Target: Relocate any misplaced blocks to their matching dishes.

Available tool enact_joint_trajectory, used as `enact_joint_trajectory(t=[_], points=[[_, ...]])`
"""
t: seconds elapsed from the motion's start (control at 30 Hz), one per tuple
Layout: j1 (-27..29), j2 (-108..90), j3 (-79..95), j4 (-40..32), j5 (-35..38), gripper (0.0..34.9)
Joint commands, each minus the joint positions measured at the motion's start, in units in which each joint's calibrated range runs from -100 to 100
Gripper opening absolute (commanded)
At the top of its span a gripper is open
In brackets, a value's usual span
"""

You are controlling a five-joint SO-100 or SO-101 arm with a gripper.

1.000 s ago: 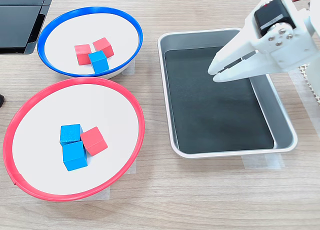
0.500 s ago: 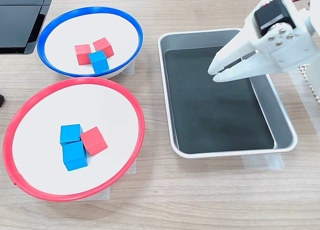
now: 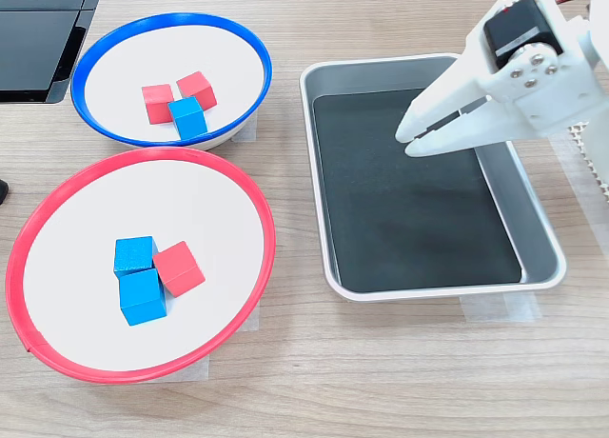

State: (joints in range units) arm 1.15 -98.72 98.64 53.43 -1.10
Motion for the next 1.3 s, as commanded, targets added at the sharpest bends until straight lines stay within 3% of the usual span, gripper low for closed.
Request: enact_joint_trajectory(t=[0.0, 0.63, 0.77, 1.27], points=[[-0.07, -0.26, -0.46, 0.1, 0.34, 0.4], [0.03, 0.43, -0.64, -0.23, 0.44, 0.4], [0.12, 7.34, -3.37, -5.76, 2.25, 0.3], [-4.77, 65.08, -53.62, -7.33, 9.23, 0.3]])
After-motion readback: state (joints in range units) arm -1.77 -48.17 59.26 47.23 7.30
